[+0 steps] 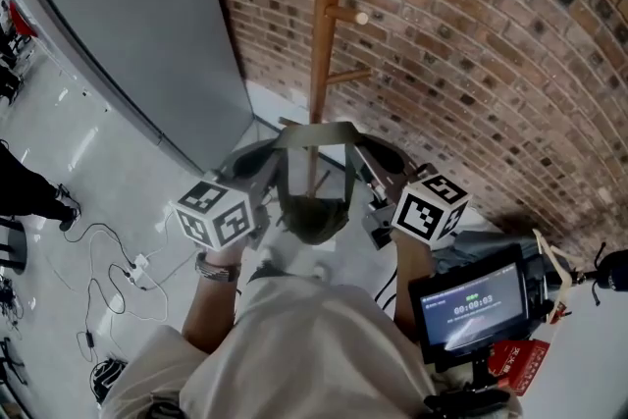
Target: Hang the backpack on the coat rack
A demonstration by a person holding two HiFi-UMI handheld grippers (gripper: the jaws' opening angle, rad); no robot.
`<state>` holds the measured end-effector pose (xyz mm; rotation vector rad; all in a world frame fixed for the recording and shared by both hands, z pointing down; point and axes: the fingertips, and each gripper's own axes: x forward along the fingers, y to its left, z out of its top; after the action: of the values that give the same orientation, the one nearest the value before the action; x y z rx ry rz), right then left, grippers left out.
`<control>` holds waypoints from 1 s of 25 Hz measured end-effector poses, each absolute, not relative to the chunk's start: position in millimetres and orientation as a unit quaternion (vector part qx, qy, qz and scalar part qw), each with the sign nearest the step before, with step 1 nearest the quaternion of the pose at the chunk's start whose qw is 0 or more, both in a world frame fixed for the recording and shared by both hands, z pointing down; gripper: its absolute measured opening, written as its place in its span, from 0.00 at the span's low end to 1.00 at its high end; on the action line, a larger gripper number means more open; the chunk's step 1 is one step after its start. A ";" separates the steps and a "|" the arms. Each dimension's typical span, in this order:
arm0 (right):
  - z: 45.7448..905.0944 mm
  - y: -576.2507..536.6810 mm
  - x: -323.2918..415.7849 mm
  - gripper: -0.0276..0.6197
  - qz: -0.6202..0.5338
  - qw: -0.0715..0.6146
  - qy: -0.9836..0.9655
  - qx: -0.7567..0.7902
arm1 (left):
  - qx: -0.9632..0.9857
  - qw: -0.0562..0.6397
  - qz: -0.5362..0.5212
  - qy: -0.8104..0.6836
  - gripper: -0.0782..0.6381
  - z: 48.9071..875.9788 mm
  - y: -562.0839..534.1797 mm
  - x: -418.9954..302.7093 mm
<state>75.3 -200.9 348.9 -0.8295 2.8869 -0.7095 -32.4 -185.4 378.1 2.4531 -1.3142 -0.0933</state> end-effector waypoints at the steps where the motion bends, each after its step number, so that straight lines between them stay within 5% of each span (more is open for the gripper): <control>1: 353.6 -203.0 73.9 0.06 -0.235 0.027 0.933 -0.272 | 0.868 0.182 -0.029 -0.462 0.12 383.0 -187.8 -33.8; 25: 430.7 -246.4 59.3 0.06 -0.306 -0.016 0.885 -0.350 | 0.883 0.251 0.030 -0.395 0.12 454.3 -238.9 -49.1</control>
<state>59.3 -246.4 430.7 -1.1114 2.8100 -0.9699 -49.1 -238.9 454.3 2.4028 -1.0749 0.0809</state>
